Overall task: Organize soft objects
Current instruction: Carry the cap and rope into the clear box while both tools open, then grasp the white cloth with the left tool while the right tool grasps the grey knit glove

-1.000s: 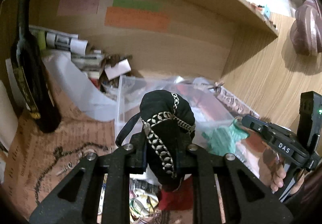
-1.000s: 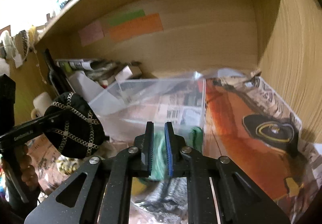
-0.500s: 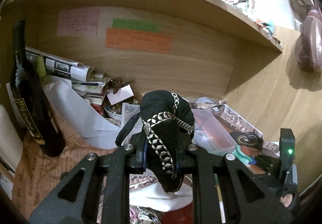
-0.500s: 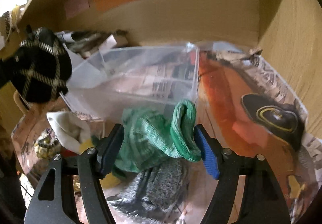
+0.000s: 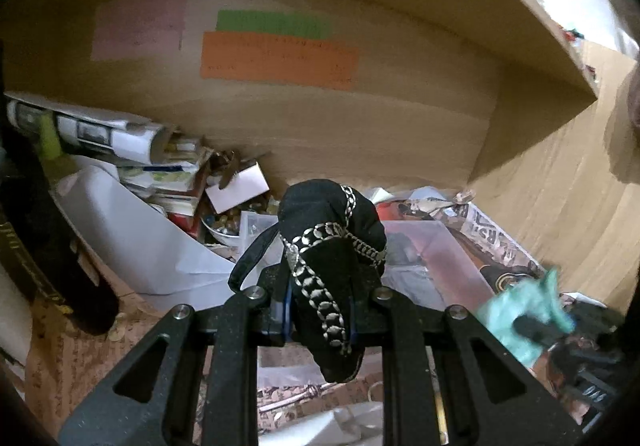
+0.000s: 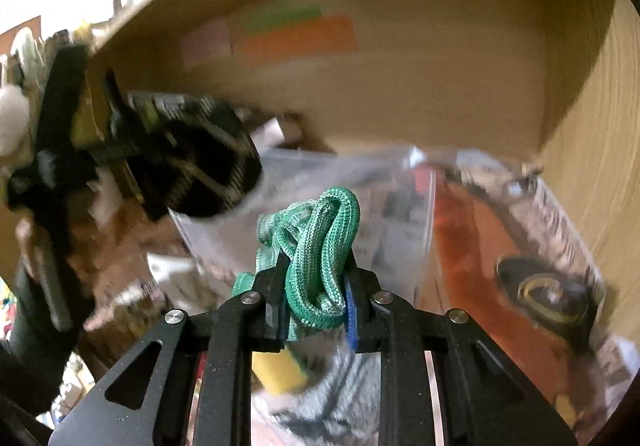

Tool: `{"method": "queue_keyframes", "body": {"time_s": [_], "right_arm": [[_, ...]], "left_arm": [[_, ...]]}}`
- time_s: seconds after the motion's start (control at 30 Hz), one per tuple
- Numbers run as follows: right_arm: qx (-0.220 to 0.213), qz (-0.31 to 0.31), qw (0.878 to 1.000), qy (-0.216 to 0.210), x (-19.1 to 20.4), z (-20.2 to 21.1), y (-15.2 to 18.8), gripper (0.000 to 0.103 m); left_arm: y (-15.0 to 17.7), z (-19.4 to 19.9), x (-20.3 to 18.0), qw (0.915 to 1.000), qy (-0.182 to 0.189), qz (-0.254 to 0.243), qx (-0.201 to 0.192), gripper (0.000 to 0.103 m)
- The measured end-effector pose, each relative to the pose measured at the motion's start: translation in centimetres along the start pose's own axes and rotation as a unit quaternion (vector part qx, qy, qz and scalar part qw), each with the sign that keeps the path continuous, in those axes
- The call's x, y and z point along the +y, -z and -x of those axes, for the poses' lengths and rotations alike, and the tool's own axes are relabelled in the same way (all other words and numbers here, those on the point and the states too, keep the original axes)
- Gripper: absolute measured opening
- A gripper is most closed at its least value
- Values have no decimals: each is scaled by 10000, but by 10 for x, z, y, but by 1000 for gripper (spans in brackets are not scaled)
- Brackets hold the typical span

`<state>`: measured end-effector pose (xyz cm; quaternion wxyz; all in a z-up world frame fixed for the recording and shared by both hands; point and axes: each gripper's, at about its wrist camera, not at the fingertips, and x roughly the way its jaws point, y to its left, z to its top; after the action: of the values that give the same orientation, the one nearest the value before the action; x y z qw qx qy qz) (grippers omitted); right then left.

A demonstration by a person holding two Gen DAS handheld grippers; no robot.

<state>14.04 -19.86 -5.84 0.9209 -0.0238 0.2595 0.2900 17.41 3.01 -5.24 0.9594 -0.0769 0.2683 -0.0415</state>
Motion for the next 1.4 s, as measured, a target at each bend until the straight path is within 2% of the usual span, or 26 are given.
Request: {"method": "queue_keyframes", "body": {"time_s": [0.07, 0.2, 0.27, 0.5, 0.63, 0.67, 0.7, 0.73, 0.77, 0.8, 0.83, 0.93, 1.0, 1.17, 1.23, 1.3, 1.4], "right_arm": [[-146, 64, 9998, 115, 1, -4, -12, 19], [-50, 85, 9996, 247, -3, -25, -28, 19], [108, 152, 9991, 388, -6, -43, -33, 19], [968, 430, 9935, 426, -9, -100, -28, 19], [1291, 531, 9893, 414, -9, -115, -20, 22], [1347, 570, 9883, 430, -8, -118, -18, 22], [1379, 603, 9876, 456, -7, -119, -17, 22], [1394, 623, 9872, 461, -6, -119, -17, 26], [1389, 627, 9871, 480, -7, -117, -17, 28], [1387, 639, 9870, 505, -6, -117, -17, 36], [1336, 658, 9872, 568, -6, -114, -18, 45], [1181, 681, 9885, 652, -6, -107, -21, 61], [1071, 658, 9900, 643, -7, -99, -24, 65], [708, 655, 9934, 613, -4, -72, -33, 76], [526, 659, 9947, 585, -2, -57, -34, 80], [415, 622, 9957, 540, -2, -44, -33, 81], [344, 596, 9962, 531, -1, -31, -28, 81]], "left_arm": [[-1, -10, 1, 9999, 19, 39, 122, 19], [1, -37, 3, 9987, 72, 117, 489, 19], [3, -47, 2, 9979, 43, 115, 632, 19], [17, -73, 0, 9934, 55, 25, 1150, 19], [20, -75, -3, 9927, -3, -85, 1202, 21], [21, -74, -4, 9926, -16, -116, 1207, 26], [22, -73, -6, 9926, -39, -154, 1202, 35], [22, -72, -6, 9928, -66, -179, 1182, 41], [22, -70, -7, 9932, -115, -206, 1143, 53], [22, -68, -6, 9937, -145, -210, 1093, 61], [22, -67, -5, 9941, -165, -202, 1052, 62], [19, -60, -2, 9947, -141, -166, 1006, 65], [17, -54, 0, 9955, -110, -139, 934, 71], [13, -21, 0, 9978, -196, -286, 572, 79], [13, -8, -2, 9981, -223, -372, 446, 89], [18, 8, -4, 9983, -283, -422, 270, 100], [28, 21, -7, 9973, -331, -608, 231, 101]]}}
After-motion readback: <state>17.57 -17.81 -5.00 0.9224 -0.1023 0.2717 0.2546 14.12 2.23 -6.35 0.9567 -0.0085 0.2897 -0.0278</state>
